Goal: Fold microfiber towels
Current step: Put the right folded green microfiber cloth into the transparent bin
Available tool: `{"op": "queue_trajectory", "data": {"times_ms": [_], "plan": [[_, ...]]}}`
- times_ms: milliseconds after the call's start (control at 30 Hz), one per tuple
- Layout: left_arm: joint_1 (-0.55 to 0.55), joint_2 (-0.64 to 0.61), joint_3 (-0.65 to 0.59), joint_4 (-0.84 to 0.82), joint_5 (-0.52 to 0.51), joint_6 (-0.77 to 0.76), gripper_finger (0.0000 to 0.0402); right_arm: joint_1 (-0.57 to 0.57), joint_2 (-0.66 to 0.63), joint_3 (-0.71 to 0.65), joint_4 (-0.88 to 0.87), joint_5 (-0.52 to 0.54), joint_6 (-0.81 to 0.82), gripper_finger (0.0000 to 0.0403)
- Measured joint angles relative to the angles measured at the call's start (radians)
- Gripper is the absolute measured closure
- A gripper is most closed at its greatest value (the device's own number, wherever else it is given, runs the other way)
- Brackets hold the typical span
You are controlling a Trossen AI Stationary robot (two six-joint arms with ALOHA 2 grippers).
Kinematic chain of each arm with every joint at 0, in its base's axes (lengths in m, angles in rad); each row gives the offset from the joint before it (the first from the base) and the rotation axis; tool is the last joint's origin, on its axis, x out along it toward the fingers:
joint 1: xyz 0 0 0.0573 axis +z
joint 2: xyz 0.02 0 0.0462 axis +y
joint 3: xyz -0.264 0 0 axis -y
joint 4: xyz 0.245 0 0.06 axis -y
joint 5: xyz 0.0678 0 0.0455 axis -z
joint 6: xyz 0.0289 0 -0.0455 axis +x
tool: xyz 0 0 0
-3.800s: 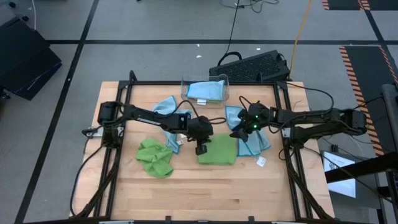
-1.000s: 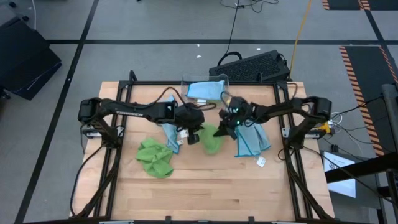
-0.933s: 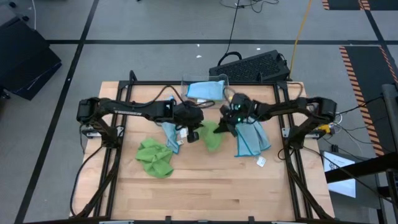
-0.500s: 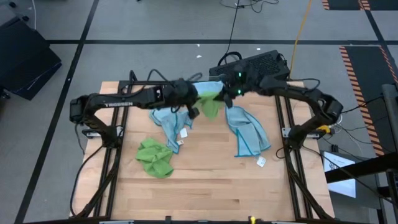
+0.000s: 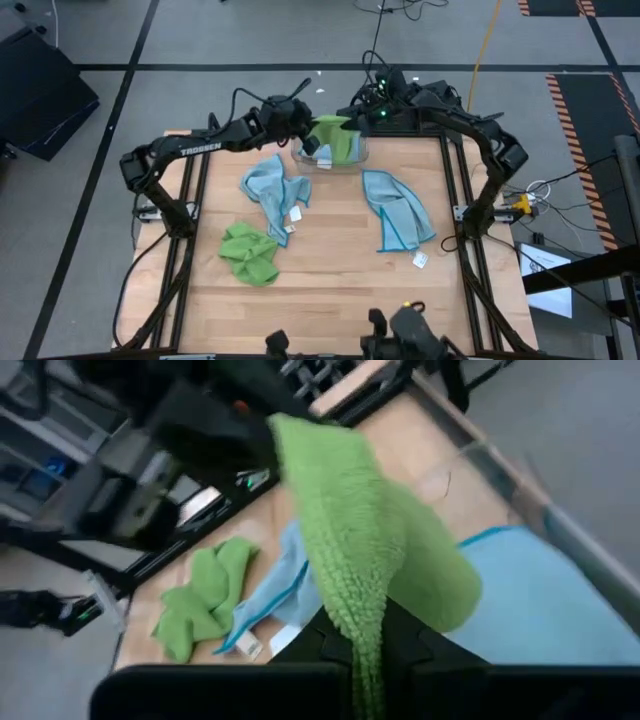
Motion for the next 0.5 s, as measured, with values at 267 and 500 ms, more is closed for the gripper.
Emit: {"op": "queue_trajectory", "data": {"times_ms": [267, 500], "plan": [[0.071, 0.051, 0.001, -0.024, 0.174, 0.008, 0.0386, -0.062, 0.074, 0.064, -0.163, -0.018, -0.148, 0.04], [0.104, 0.067, 0.0, -0.056, 0.242, 0.033, 0.039, -0.04, 0.154, 0.064, -0.184, -0.02, -0.201, 0.0399]]}}
